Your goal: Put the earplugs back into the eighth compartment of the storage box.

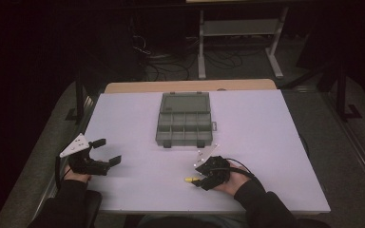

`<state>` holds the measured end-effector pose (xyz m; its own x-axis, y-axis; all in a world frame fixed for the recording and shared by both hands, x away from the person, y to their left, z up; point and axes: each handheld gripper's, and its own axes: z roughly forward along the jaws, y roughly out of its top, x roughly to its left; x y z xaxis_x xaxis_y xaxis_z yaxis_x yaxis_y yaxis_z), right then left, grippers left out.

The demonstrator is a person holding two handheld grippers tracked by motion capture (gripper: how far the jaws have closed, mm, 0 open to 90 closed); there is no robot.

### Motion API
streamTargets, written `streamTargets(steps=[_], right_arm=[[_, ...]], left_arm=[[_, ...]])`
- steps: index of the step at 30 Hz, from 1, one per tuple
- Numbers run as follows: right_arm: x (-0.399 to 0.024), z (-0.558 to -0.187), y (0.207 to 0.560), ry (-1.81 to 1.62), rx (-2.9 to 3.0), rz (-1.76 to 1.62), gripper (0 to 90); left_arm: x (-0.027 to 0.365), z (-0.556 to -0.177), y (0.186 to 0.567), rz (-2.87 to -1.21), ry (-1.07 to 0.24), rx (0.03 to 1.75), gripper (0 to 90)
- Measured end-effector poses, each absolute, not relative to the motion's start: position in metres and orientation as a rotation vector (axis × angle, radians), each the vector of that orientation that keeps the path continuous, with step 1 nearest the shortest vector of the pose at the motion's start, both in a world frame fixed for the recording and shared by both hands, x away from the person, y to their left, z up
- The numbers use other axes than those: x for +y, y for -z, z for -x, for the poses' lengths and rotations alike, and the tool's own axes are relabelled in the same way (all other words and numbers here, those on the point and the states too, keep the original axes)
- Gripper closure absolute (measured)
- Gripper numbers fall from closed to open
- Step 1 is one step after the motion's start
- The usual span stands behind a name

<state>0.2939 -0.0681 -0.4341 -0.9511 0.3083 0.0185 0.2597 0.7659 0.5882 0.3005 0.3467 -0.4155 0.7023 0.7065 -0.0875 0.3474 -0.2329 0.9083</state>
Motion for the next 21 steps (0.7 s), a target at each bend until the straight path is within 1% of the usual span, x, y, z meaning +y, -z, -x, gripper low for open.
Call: streamTargets(steps=[1, 4, 7, 9, 10, 17, 21], right_arm=[[-0.068, -0.294, 0.435, -0.94, 2.879, -0.463, 51.9], [-0.068, -0.295, 0.435, -0.94, 2.887, -0.462, 62.8], [-0.068, -0.296, 0.436, -0.932, 2.896, -0.461, 69.6], [-0.068, -0.296, 0.437, -0.927, 2.902, -0.461, 71.3], [-0.068, -0.296, 0.436, -0.939, 2.905, -0.457, 78.1], [-0.069, -0.296, 0.434, -0.937, 2.898, -0.456, 80.4], [-0.074, -0.297, 0.424, -0.987, 2.869, -0.488, 80.8]], left_arm=[[0.347, -0.301, 0.416, -1.838, -0.419, 0.828, 0.0], [0.347, -0.3, 0.415, -1.84, -0.419, 0.827, 0.0], [0.347, -0.301, 0.416, -1.84, -0.418, 0.828, 0.0], [0.347, -0.301, 0.416, -1.84, -0.418, 0.828, 0.0], [0.347, -0.3, 0.416, -1.839, -0.419, 0.831, 0.0], [0.347, -0.3, 0.416, -1.835, -0.415, 0.826, 0.0], [0.347, -0.301, 0.416, -1.838, -0.415, 0.824, 0.0]])
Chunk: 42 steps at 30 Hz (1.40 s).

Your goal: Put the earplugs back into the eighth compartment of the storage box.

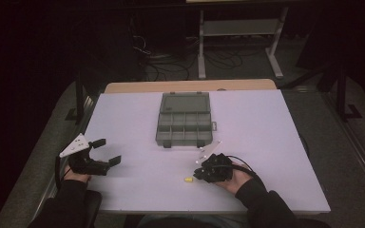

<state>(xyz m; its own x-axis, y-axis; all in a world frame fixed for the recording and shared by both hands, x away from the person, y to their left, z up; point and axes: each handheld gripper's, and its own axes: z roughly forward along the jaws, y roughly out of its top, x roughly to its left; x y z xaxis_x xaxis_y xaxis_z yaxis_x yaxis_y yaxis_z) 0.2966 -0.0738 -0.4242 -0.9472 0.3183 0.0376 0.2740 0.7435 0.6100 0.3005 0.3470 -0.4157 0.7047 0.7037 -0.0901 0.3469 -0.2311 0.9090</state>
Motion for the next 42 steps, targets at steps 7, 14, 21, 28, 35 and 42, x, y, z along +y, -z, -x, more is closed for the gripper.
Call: streamTargets(steps=[7, 14, 21, 28, 35, 42], right_arm=[[-0.081, -0.3, 0.412, -1.043, 2.832, -0.541, 81.1], [-0.09, -0.305, 0.4, -1.08, 2.821, -0.58, 81.1], [-0.093, -0.313, 0.385, -1.082, 2.806, -0.567, 81.0], [-0.095, -0.319, 0.366, -1.072, 2.791, -0.548, 81.0], [-0.095, -0.329, 0.344, -1.063, 2.772, -0.535, 81.1], [-0.09, -0.342, 0.326, -1.047, 2.764, -0.522, 81.1]], left_arm=[[0.346, -0.302, 0.416, -1.846, -0.415, 0.815, 0.0], [0.346, -0.302, 0.416, -1.843, -0.417, 0.816, 0.0], [0.347, -0.302, 0.416, -1.839, -0.416, 0.817, 0.0], [0.346, -0.302, 0.416, -1.839, -0.414, 0.816, 0.0], [0.346, -0.302, 0.416, -1.842, -0.412, 0.815, 0.0], [0.346, -0.302, 0.416, -1.843, -0.412, 0.814, 0.0]])
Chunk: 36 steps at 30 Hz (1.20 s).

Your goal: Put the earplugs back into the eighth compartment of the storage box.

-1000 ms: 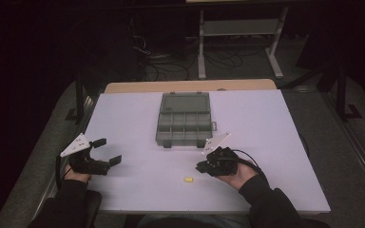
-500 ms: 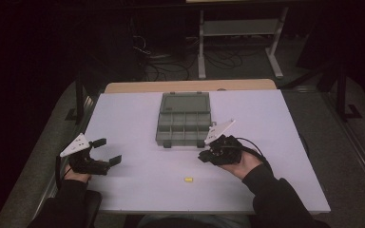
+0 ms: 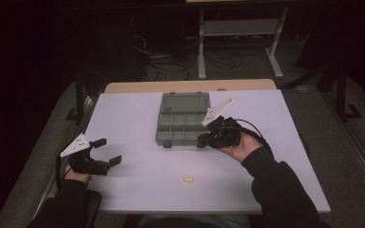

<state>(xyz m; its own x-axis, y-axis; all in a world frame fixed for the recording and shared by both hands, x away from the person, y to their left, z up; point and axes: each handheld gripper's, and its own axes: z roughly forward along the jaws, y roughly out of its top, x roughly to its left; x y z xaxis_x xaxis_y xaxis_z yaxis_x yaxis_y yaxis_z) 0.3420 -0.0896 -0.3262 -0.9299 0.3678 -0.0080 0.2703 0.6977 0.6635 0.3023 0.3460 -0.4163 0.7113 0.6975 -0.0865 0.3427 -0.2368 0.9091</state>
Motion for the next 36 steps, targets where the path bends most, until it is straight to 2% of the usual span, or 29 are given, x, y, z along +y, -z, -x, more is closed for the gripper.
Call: streamTargets(steps=[18, 36], right_arm=[[-0.083, -0.388, 0.326, -0.969, 2.757, -0.64, 81.2], [-0.094, -0.432, 0.357, -0.82, 2.73, -0.892, 81.4]], left_arm=[[0.345, -0.303, 0.417, -1.849, -0.404, 0.814, 0.0], [0.345, -0.303, 0.417, -1.853, -0.393, 0.815, 0.0]])
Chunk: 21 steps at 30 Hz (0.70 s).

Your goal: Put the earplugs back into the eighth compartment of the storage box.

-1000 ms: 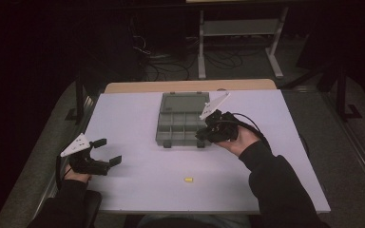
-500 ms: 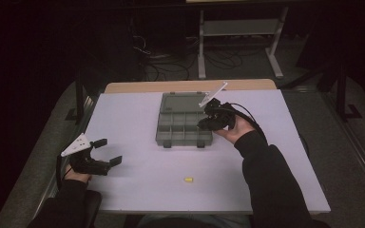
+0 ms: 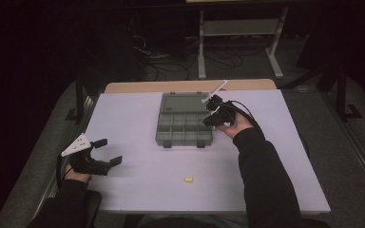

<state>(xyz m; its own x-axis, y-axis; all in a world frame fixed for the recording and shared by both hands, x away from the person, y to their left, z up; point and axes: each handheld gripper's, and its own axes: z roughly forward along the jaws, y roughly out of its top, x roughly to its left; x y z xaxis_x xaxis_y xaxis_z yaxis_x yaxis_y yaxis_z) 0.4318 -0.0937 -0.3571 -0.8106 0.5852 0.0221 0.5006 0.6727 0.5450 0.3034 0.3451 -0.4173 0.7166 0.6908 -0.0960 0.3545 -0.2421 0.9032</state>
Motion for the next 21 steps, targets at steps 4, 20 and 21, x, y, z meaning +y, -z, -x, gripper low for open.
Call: streamTargets(steps=[4, 20, 21], right_arm=[[-0.094, -0.436, 0.365, -0.755, 2.748, -0.919, 81.4], [-0.08, -0.441, 0.391, -0.704, 2.806, -0.926, 80.3], [-0.08, -0.441, 0.392, -0.716, 2.802, -0.927, 78.9]], left_arm=[[0.345, -0.303, 0.417, -1.854, -0.393, 0.814, 0.0], [0.345, -0.304, 0.417, -1.856, -0.391, 0.808, 0.0], [0.345, -0.304, 0.418, -1.858, -0.389, 0.808, 0.0]])
